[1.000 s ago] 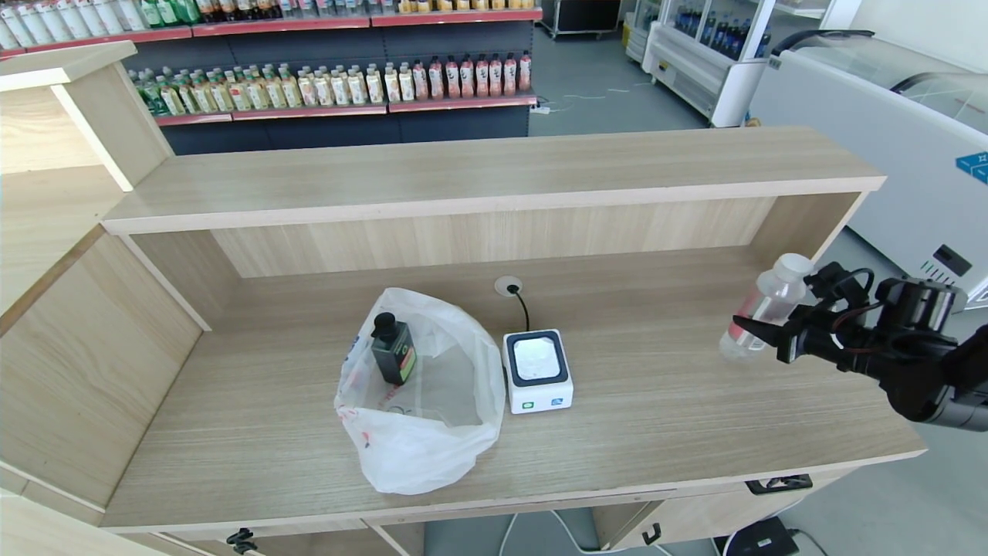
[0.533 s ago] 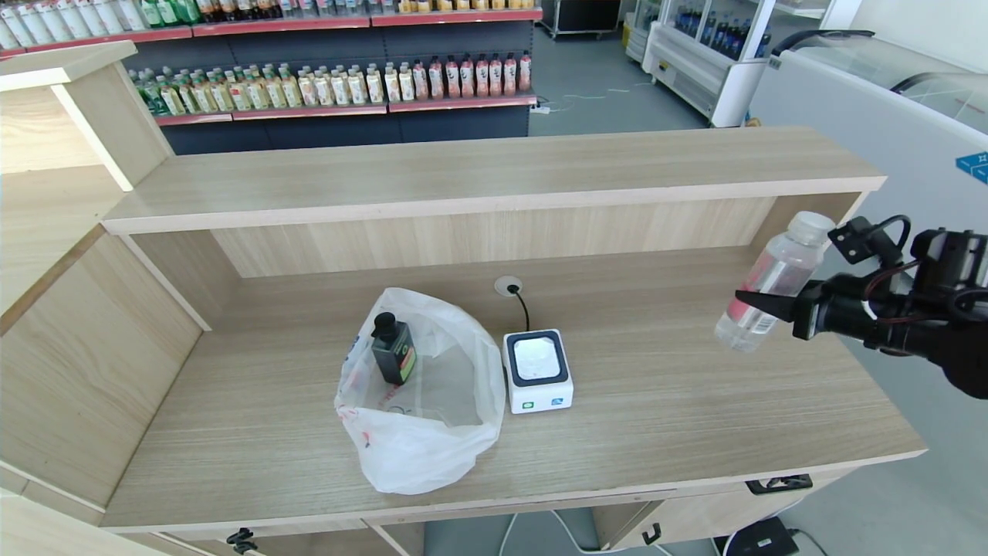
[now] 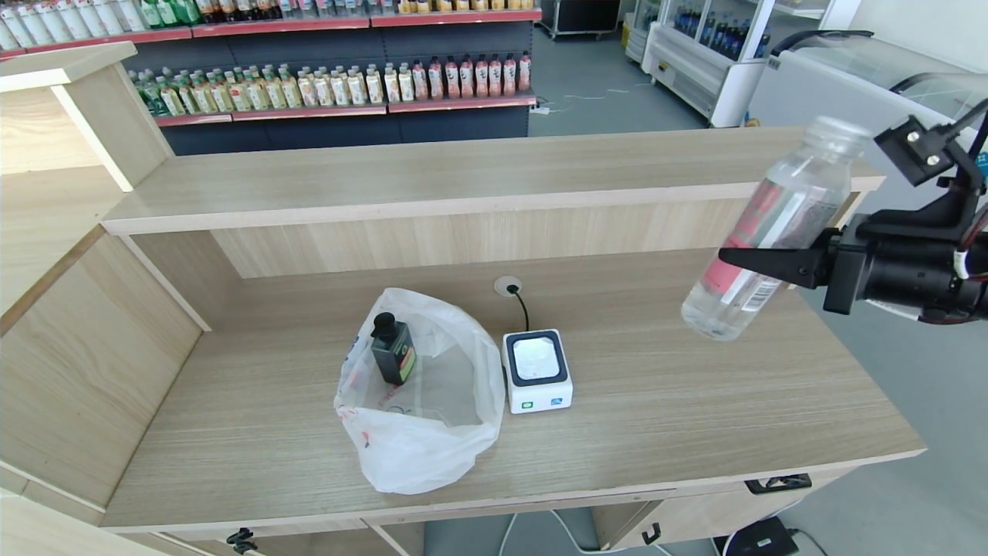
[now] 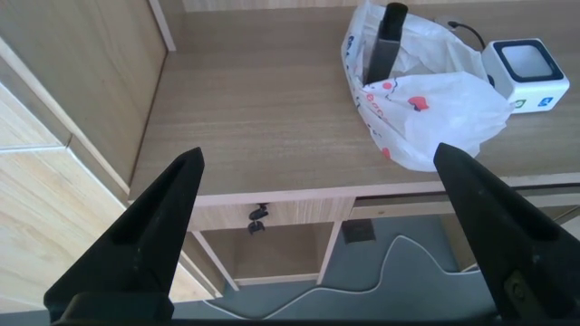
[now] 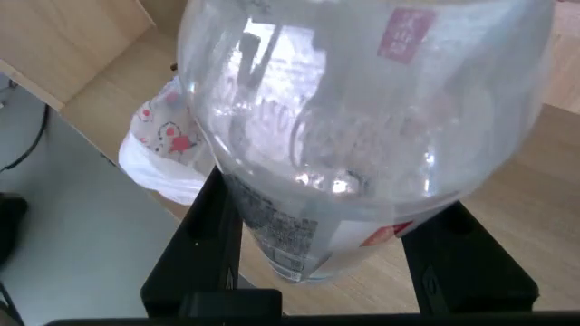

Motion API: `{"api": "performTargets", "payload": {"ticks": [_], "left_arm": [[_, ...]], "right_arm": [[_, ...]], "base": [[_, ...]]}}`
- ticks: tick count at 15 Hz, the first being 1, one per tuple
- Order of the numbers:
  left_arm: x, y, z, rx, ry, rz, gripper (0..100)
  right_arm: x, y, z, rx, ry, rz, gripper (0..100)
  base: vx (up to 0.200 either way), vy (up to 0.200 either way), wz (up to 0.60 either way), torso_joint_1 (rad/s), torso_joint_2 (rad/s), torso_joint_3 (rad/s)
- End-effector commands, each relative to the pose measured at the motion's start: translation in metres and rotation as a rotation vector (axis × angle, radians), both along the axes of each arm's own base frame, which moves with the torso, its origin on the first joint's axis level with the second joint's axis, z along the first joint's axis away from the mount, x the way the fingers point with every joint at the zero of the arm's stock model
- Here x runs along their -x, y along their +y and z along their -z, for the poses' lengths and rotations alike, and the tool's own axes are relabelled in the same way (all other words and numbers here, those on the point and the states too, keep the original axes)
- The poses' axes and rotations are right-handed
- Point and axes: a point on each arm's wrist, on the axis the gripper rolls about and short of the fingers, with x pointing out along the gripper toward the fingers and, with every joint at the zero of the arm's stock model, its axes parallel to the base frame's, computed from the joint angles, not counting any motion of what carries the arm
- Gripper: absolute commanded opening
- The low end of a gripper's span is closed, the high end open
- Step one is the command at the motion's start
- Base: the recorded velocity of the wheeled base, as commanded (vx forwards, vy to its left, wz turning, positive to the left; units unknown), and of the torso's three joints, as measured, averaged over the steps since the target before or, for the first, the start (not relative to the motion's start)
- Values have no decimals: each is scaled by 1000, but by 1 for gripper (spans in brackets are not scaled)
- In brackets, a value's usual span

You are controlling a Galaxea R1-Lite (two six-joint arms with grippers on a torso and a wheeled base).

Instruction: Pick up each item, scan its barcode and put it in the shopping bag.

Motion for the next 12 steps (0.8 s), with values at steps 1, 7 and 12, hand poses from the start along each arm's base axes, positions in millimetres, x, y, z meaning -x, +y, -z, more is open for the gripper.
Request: {"api": "performTargets", "payload": {"ticks": [1,7,12], "left_arm": [[0,0,0,1,0,2,100],[0,0,0,1,0,1,100],[0,0,0,1,0,1,100]], "right_arm": [[26,19,-43,-53,-33,-16,0],[56,50,-70,54,96,192,0],[79,84,-86,29,119,152,0]], "base": [[0,0,0,0,0,0],[0,0,0,0,0,0],[0,0,0,0,0,0]]}}
